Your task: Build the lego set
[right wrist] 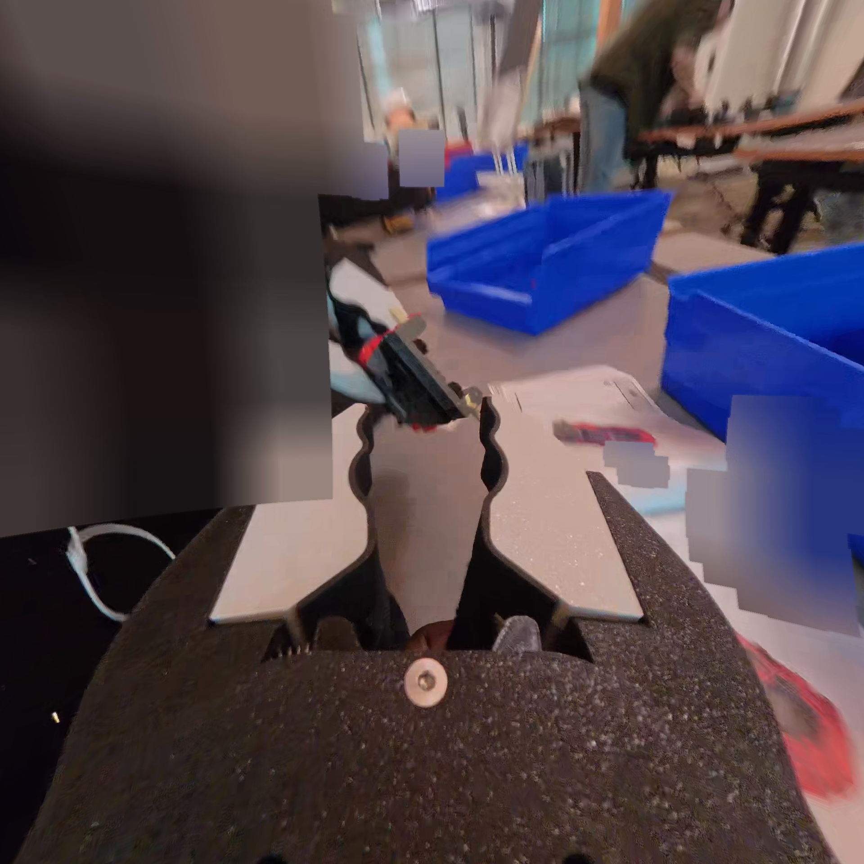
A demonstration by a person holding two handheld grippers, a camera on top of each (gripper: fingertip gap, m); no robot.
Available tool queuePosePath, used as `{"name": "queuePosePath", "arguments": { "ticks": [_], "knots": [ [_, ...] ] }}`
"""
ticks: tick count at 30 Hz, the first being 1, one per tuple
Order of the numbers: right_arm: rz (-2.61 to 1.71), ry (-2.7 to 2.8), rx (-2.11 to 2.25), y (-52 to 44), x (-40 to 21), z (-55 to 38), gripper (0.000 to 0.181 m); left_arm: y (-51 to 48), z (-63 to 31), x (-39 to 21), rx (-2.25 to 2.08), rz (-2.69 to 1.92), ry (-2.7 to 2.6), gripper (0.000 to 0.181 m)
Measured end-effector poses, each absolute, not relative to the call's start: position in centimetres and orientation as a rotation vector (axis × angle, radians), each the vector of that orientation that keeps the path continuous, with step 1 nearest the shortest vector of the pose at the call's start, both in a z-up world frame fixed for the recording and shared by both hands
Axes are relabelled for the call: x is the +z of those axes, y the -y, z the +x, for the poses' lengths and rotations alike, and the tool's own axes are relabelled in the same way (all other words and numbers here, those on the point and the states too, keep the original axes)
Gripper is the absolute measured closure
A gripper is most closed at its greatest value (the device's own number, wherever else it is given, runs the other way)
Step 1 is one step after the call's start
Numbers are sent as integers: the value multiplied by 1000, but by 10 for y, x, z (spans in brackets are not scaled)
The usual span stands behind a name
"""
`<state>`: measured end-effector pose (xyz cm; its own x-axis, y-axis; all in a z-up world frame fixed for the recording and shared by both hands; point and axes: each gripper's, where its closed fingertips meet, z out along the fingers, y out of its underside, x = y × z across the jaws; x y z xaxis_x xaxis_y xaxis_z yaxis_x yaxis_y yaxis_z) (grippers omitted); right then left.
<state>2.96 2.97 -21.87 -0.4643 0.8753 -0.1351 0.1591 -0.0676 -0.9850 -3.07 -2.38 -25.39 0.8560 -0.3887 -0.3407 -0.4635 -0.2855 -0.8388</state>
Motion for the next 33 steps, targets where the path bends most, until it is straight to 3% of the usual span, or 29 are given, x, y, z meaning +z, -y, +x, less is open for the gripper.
{"name": "queuePosePath", "arguments": {
  "ticks": [4,9,21,33],
  "knots": [
    [-1075,1794,1286,-26,-230,37,140,23,-39,-272,184,-2024,-686,152],
    [-954,1825,1114,-24,-226,48,143,35,-20,-263,428,-1820,-832,152],
    [-951,1845,1287,-6,-238,61,144,46,-12,-273,403,-1808,-826,152],
    [-891,1891,1142,1,-246,50,144,42,-15,-284,461,-1844,-877,152]
  ]
}}
